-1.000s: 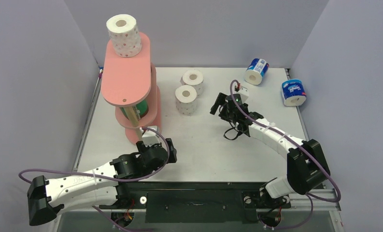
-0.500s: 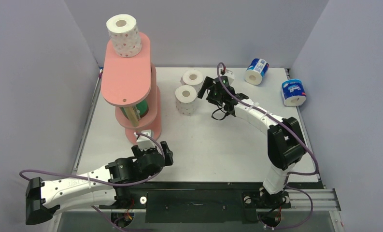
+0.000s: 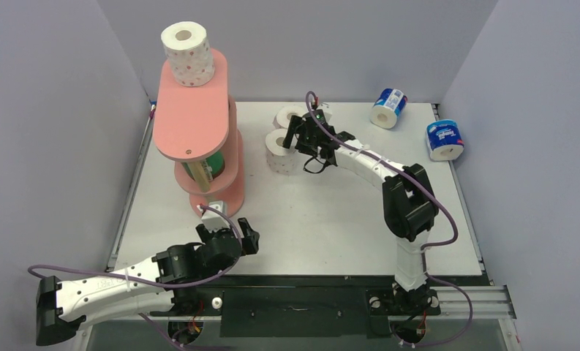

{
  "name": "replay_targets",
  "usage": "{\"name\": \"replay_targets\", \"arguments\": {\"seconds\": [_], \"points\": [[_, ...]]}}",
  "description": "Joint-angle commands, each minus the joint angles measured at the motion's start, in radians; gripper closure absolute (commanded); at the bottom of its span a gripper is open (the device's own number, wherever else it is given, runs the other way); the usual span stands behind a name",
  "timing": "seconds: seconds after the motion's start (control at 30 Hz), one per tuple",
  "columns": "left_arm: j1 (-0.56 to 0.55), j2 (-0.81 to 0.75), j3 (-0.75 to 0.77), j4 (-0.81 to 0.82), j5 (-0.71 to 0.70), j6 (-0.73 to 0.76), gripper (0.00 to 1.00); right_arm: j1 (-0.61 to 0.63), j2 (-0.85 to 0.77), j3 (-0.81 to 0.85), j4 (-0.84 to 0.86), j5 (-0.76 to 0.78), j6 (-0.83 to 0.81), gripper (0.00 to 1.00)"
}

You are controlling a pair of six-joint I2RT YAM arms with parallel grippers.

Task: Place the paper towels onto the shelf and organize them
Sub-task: Move the paper towel to the center of the board.

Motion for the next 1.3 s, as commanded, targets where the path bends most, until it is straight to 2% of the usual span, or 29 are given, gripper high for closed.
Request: {"name": "replay_targets", "arguments": {"seconds": [0.0,0.53,1.07,1.27], "points": [[-0.005,0.026,0.020,0.030,-0.002,-0.010,0.03,0.007,0.035,0.074,-0.017,-0.008,-0.003,0.14],[-0.005,0.033,0.013,0.036,0.004,-0.006,0.03,-0.010,0.099,0.107,0.003,-0.031,0.056,0.19],[-0.005,0.031,0.020,0.022,-0.014,-0.013,0.03,-0.009,0.112,0.087,0.036,-0.057,0.069,0.37],[-0.005,0.037,0.027,0.019,-0.015,-0.011,0.03,-0.012,0.103,0.086,0.039,-0.032,0.084,0.26]]}}
